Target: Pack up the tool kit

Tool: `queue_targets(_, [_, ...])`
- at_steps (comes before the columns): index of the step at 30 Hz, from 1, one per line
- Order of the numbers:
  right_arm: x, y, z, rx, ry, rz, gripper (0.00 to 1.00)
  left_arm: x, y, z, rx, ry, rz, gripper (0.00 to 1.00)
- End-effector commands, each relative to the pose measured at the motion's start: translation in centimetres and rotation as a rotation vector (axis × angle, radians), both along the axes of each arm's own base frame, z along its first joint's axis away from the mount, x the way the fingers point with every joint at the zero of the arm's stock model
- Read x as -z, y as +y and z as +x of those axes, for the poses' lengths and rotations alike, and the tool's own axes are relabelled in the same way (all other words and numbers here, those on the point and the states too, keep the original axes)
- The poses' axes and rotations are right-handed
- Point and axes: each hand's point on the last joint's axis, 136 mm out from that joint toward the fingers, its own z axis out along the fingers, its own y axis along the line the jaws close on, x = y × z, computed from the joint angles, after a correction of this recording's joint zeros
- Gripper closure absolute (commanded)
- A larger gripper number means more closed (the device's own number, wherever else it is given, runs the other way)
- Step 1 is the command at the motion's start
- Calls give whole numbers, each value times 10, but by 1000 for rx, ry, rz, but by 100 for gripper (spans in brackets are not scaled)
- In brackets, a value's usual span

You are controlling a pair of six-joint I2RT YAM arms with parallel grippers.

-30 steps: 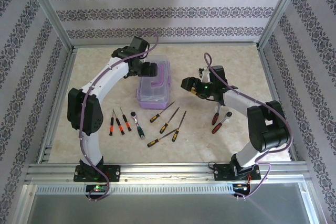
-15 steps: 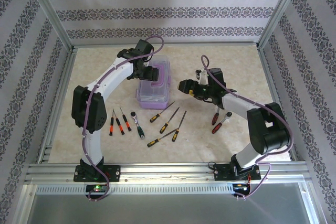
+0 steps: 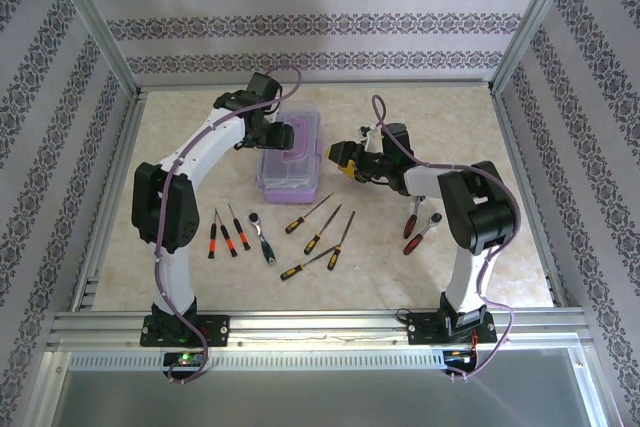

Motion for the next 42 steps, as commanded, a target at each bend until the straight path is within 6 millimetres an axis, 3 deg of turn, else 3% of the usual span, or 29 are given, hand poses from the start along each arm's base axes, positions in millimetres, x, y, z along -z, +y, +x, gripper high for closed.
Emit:
queue_targets(1, [-21,10,14,-22,-58,71,18,32,10,-5,-5,89,9,32])
queue_targets(15, [-20,26,30,-59,-48,101,19,27,12,-8,64,79,40,30])
queue_targets(42, [-13,48,35,-109,-16,230,19,35,19,-10,64,115,-46,31])
